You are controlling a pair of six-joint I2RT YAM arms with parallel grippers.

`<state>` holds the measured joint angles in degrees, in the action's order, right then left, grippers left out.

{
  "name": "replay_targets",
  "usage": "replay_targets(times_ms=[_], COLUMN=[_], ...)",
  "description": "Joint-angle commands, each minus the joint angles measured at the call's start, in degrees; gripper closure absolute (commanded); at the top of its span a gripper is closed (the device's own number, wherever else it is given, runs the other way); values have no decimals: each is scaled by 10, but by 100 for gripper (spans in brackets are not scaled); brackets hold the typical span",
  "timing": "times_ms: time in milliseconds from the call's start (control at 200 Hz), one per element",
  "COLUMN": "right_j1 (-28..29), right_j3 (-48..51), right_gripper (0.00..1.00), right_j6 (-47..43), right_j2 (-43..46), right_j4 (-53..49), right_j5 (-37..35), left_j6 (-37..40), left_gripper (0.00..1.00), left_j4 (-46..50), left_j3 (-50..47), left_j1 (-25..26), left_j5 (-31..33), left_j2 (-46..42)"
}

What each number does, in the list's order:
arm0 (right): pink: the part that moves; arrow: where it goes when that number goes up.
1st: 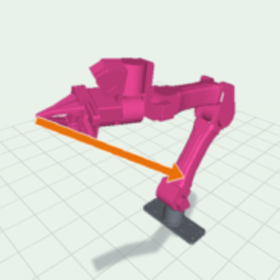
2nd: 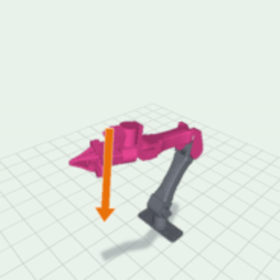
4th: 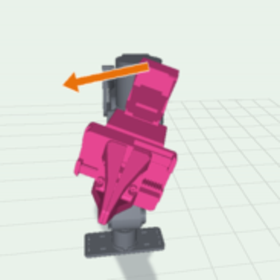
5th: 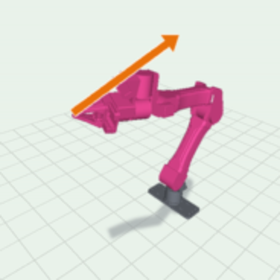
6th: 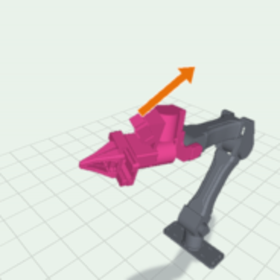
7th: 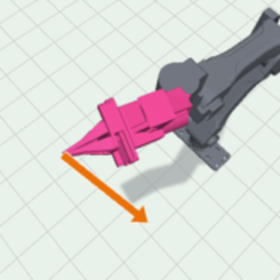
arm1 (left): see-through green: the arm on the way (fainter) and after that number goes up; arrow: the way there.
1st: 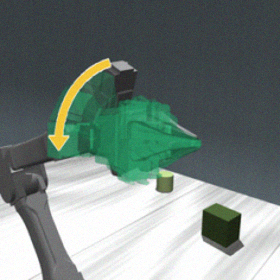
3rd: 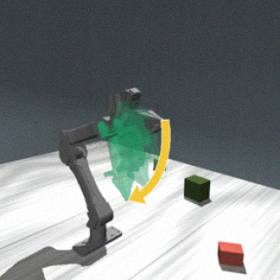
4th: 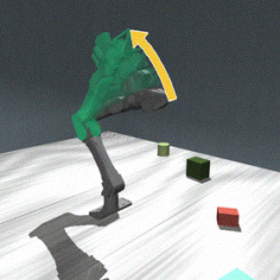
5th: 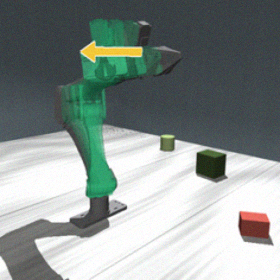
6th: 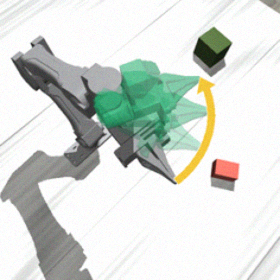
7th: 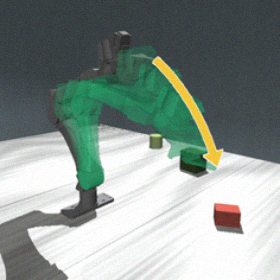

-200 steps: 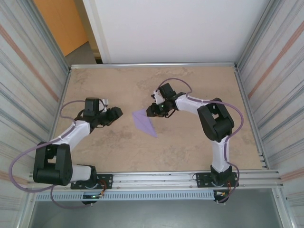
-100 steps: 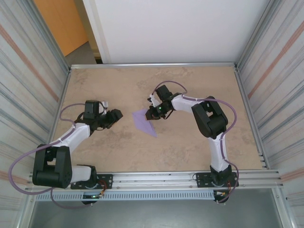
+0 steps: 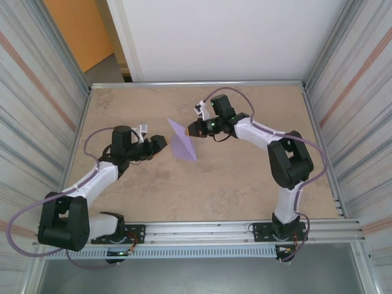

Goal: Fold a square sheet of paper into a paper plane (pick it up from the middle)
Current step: Turn over the paper at the center of the table.

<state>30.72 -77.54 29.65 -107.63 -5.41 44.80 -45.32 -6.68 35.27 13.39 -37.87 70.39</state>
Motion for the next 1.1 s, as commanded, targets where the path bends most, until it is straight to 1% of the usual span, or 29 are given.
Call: replay_targets(times_ms=[0,55,145,361,481,651,827,957,1092], right_j1=[-2,-3,-3,-6,-10,-15,-19,-21,-20], right_j3=[25,31,38,48,53,59,60,62,62], right_gripper=[96,96,96,95,95,95,95,94,92], right_j6=[75,95,122,171,188,194,195,194,194], right_j2=[34,42,50,56,57,56,55,55,55], right_j4=[73,91,117,164,178,185,183,182,181], right_j5=[36,44,59,87,95,95,89,87,88], left_j6=[-19,-23,-32,-53,-58,-65,-61,-59,-58], left_gripper=[35,32,31,35,42,56,69,74,83], left_j4=[-62,-79,-110,-177,-206,-246,-240,-234,-233], left_j3=[25,31,41,56,56,44,42,42,42], left_j1=[32,46,59,67,68,68,68,68,69], left_j5=[-28,-30,-36,-63,-76,-88,-83,-78,-74], left_j2=[0,9,28,80,86,77,72,73,76])
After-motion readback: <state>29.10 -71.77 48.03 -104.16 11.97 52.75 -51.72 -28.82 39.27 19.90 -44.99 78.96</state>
